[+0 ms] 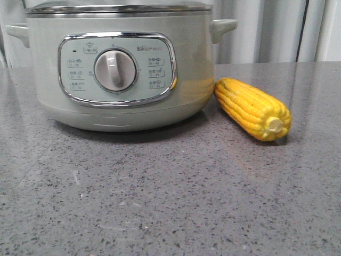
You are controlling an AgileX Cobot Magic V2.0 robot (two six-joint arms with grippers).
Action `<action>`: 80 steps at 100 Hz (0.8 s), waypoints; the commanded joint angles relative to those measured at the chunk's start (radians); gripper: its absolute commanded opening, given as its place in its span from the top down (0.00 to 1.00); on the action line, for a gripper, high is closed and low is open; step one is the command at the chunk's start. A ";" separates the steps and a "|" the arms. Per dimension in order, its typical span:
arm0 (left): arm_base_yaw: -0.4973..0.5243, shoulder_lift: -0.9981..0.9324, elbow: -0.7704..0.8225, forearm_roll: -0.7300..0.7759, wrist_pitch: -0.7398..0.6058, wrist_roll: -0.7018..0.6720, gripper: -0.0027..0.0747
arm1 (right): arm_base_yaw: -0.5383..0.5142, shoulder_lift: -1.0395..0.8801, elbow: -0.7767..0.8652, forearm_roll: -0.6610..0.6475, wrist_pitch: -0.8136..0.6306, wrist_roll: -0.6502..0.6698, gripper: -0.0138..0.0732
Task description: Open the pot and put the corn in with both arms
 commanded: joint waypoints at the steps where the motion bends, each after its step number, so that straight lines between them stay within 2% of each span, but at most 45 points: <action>1: -0.001 0.044 -0.030 -0.059 -0.121 -0.016 0.33 | 0.000 0.039 -0.033 0.017 -0.062 0.001 0.91; 7: -0.007 0.073 -0.030 -0.084 -0.146 -0.018 0.31 | 0.000 0.057 -0.033 0.017 -0.062 0.001 0.91; 20: -0.077 0.147 -0.053 -0.084 -0.209 -0.018 0.33 | 0.000 0.065 -0.033 0.017 -0.071 0.001 0.91; 40: -0.292 0.326 -0.123 -0.082 -0.328 -0.018 0.37 | 0.000 0.065 -0.033 0.017 -0.088 0.001 0.91; 58: -0.472 0.526 -0.235 -0.082 -0.360 -0.018 0.37 | 0.000 0.065 -0.033 0.017 -0.088 0.001 0.91; 80: -0.599 0.755 -0.362 -0.082 -0.466 -0.018 0.37 | 0.000 0.065 -0.033 0.017 -0.088 0.001 0.91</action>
